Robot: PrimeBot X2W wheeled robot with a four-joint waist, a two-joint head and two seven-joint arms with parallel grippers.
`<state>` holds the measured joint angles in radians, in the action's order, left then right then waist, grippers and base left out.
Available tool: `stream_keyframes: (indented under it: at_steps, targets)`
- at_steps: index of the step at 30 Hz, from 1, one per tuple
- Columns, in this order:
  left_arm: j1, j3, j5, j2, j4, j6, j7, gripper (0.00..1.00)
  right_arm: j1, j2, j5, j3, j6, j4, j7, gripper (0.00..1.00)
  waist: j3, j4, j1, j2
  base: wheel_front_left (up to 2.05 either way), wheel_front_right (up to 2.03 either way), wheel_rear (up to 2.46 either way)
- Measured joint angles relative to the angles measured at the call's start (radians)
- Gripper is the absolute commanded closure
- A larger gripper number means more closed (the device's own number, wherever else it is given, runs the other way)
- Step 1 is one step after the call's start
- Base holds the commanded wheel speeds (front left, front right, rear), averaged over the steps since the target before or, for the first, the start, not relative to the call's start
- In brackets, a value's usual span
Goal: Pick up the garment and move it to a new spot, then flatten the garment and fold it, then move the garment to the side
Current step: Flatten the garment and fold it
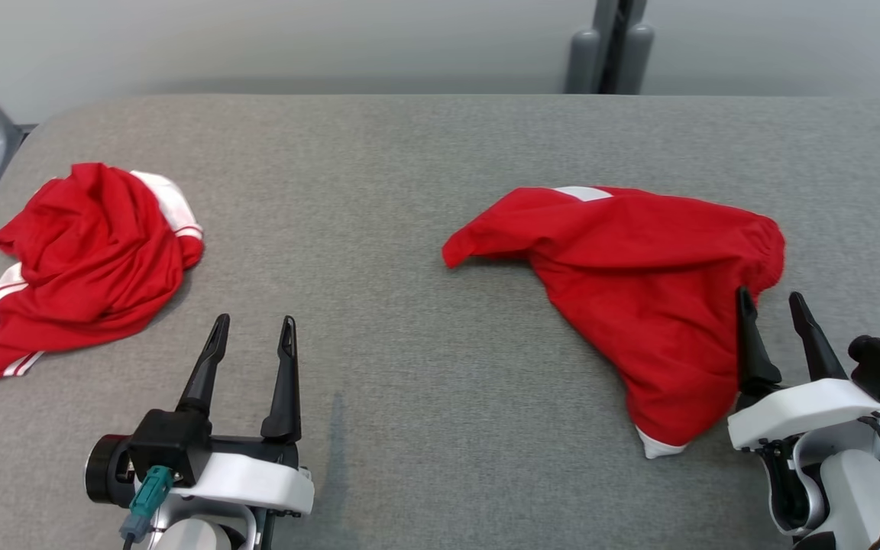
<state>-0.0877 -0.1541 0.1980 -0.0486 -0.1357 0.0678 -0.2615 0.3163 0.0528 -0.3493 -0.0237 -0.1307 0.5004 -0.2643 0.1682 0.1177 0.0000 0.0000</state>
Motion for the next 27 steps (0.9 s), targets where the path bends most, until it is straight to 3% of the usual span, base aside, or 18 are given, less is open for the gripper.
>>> stream_keyframes:
  at_steps: [9, 15, 18, 19, 27]
  targets:
    - [-0.003, -0.014, -0.012, 0.0, -0.004, -0.001, 0.0, 0.0, 0.055, 0.035, -0.049, -0.022, 0.0, 0.196, 0.0, 0.0, 0.016, 0.073, 0.0, 0.0, 0.0, 0.0, 0.0]
    - [-0.002, -0.03, -0.024, 0.0, 0.007, -0.003, 0.0, 0.0, 0.083, 0.036, -0.116, -0.015, 0.0, 0.253, 0.0, 0.0, 0.021, 0.092, 0.0, 0.0, 0.0, 0.0, 0.0]
    - [-0.002, -0.034, -0.024, 0.0, 0.013, -0.003, 0.0, 0.0, 0.087, 0.038, -0.161, 0.03, 0.0, 0.282, 0.0, 0.92, 0.022, 0.097, 0.0, 0.0, 0.0, 0.0, 0.0]
    - [-0.002, -0.035, -0.024, 0.0, 0.014, -0.003, 0.0, 0.0, 0.089, 0.042, -0.171, 0.046, 0.0, 0.284, 0.0, 1.0, 0.023, 0.098, 0.0, 0.0, 0.0, 0.0, 0.0]
    - [-0.002, -0.043, -0.021, 0.0, 0.03, 0.005, 0.0, 0.0, 0.089, 0.098, -0.161, 0.012, 0.0, 0.197, 0.0, 1.0, 0.001, 0.089, 0.0, 0.0, 0.0, 0.0, 0.0]
